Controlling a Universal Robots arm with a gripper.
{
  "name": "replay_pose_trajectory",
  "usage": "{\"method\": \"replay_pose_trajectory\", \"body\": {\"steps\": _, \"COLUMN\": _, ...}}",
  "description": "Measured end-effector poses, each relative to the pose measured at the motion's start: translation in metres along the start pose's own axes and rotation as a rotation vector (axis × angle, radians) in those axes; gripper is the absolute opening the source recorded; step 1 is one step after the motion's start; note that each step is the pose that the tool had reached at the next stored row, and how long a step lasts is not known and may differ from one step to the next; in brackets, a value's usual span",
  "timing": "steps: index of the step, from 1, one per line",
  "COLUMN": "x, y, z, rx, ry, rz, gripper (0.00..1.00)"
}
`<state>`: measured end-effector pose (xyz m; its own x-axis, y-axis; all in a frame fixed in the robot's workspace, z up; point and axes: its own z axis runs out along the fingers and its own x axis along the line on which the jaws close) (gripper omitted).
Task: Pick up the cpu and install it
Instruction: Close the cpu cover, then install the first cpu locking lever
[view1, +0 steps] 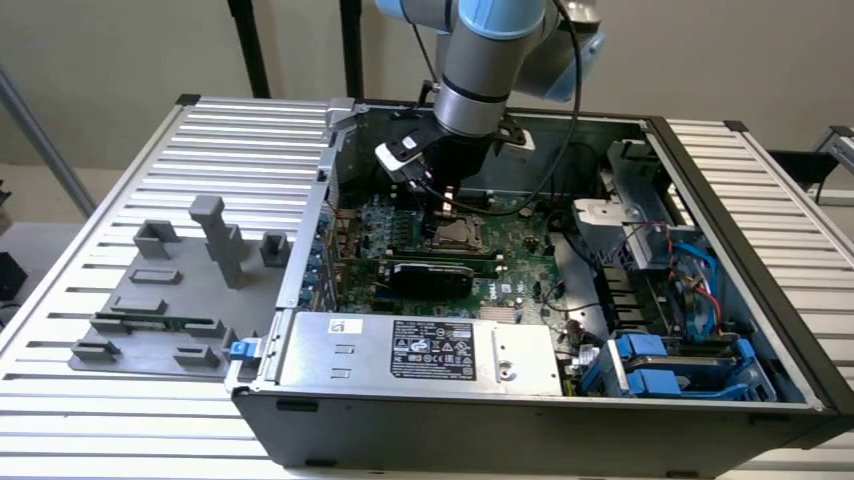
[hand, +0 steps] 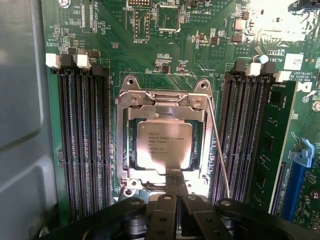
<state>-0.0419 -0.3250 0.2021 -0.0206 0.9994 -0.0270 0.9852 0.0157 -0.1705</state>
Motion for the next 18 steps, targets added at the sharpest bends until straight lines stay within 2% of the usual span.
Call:
{"method": "replay_pose_trajectory", "body": {"steps": 5, "x": 0.000, "y": -0.0028, "z": -0.0062, "rx": 0.0004, "ry": 0.0003, "rz": 0.000, "gripper": 0.11}}
{"method": "replay_pose_trajectory", "body": {"steps": 11, "x": 0.000, "y": -0.0137, "z": -0.0109, "rx": 0.0004, "ry": 0.0005, "rz": 0.000, "gripper": 0.11}}
{"method": "replay_pose_trajectory", "body": {"steps": 18, "x": 0.000, "y": -0.0143, "z": -0.0113, "rx": 0.0003, "ry": 0.0008, "rz": 0.000, "gripper": 0.11}}
